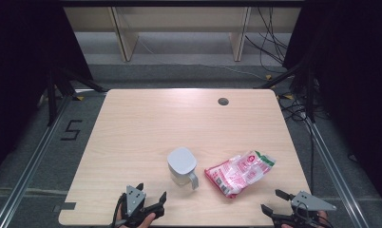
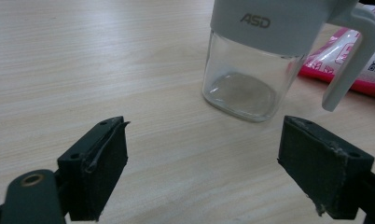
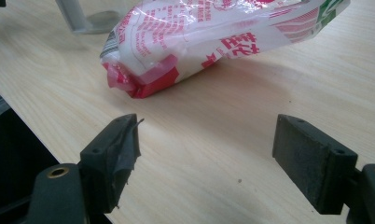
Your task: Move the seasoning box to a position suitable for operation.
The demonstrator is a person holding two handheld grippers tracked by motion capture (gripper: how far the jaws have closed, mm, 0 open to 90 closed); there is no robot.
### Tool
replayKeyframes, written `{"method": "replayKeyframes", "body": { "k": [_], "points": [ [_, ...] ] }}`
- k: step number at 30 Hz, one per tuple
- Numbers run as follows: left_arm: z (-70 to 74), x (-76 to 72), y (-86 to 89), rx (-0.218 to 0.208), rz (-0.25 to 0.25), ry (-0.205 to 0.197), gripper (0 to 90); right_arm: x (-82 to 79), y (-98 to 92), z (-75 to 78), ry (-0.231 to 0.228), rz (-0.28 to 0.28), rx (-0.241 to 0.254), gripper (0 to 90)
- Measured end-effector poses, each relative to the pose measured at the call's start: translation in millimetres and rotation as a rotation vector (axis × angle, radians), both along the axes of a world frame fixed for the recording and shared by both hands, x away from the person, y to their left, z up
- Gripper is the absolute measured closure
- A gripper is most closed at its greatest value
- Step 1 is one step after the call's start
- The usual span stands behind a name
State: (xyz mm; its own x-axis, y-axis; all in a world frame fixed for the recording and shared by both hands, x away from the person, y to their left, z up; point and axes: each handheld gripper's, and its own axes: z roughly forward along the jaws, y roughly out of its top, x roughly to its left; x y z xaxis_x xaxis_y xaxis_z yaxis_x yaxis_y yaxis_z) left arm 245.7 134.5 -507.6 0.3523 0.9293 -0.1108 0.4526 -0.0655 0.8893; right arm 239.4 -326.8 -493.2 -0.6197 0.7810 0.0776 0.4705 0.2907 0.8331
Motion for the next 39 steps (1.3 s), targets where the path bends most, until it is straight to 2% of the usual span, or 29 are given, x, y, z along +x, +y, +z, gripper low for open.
{"method": "replayKeyframes", "body": {
  "k": [2,9,10,11,13,14,16,17,18,20,23,25,26,28,30,34,36,37,39],
  "points": [
    [1.8,-1.3,0.1,0.006,-0.004,0.003,14.6,-0.7,0.1,0.7,0.01,0.007,0.013,23.6],
    [4.6,-3.5,-3.0,-0.003,-0.022,-0.008,15.4,-0.7,0.3,0.5,0.006,0.004,0.007,22.8],
    [4.6,-3.5,-3.0,-0.003,-0.022,-0.008,16.4,-0.7,0.3,0.5,0.006,0.004,0.007,22.8],
    [4.8,-3.8,-4.8,-0.012,-0.024,-0.009,17.7,-2.7,1.8,0.7,0.026,-0.014,0.019,22.7],
    [5.0,-3.9,-7.5,-0.001,-0.046,-0.005,20.3,-2.5,1.7,0.6,0.025,-0.01,0.016,22.6],
    [4.9,-3.6,-9.2,-0.006,-0.058,-0.009,21.9,-0.6,0.2,0.4,0.005,0.002,0.006,22.7],
    [5.0,-3.9,-11.5,-0.012,-0.066,-0.012,26.0,-0.6,0.3,0.5,0.006,0.002,0.006,22.6],
    [6.3,-4.9,-15.5,-0.009,-0.083,-0.007,27.1,-0.5,0.2,0.4,0.006,0.003,0.007,22.7],
    [6.1,-4.6,-18.4,-0.017,-0.095,-0.013,28.4,-2.7,1.8,0.7,0.027,-0.013,0.018,22.7],
    [7.3,-5.6,-24.6,-0.009,-0.122,-0.012,33.2,-2.4,1.7,0.7,0.023,-0.01,0.015,22.7],
    [6.4,-5.8,-37.0,-0.052,-0.148,-0.021,43.3,-2.5,1.9,0.6,0.026,-0.009,0.014,22.6],
    [6.5,-5.6,-40.6,-0.05,-0.166,-0.012,46.8,-2.5,2.0,0.6,0.026,-0.008,0.014,22.7],
    [7.6,-6.0,-48.4,-0.031,-0.187,-0.005,48.9,-2.5,2.0,0.5,0.026,-0.007,0.013,22.7],
    [7.4,-4.9,-54.9,-0.041,-0.194,-0.017,52.2,-2.5,1.9,0.4,0.027,-0.008,0.014,22.7],
    [7.4,-3.6,-59.8,-0.042,-0.204,-0.019,54.4,-2.8,1.8,0.3,0.032,-0.012,0.019,22.7],
    [6.3,0.1,-67.3,-0.036,-0.218,-0.015,55.2,0.1,0.2,-0.4,0.007,0.011,0.005,22.7],
    [6.1,3.2,-73.3,-0.048,-0.224,-0.014,56.4,0.3,0.5,-0.7,0.007,0.016,0.005,22.7],
    [6.4,6.7,-78.8,-0.028,-0.239,-0.011,56.7,0.2,0.8,-0.7,0.006,0.017,0.003,22.7],
    [6.1,8.2,-82.6,-0.032,-0.239,-0.014,57.6,0.2,0.9,-0.6,0.005,0.017,0.004,22.7]
  ]
}}
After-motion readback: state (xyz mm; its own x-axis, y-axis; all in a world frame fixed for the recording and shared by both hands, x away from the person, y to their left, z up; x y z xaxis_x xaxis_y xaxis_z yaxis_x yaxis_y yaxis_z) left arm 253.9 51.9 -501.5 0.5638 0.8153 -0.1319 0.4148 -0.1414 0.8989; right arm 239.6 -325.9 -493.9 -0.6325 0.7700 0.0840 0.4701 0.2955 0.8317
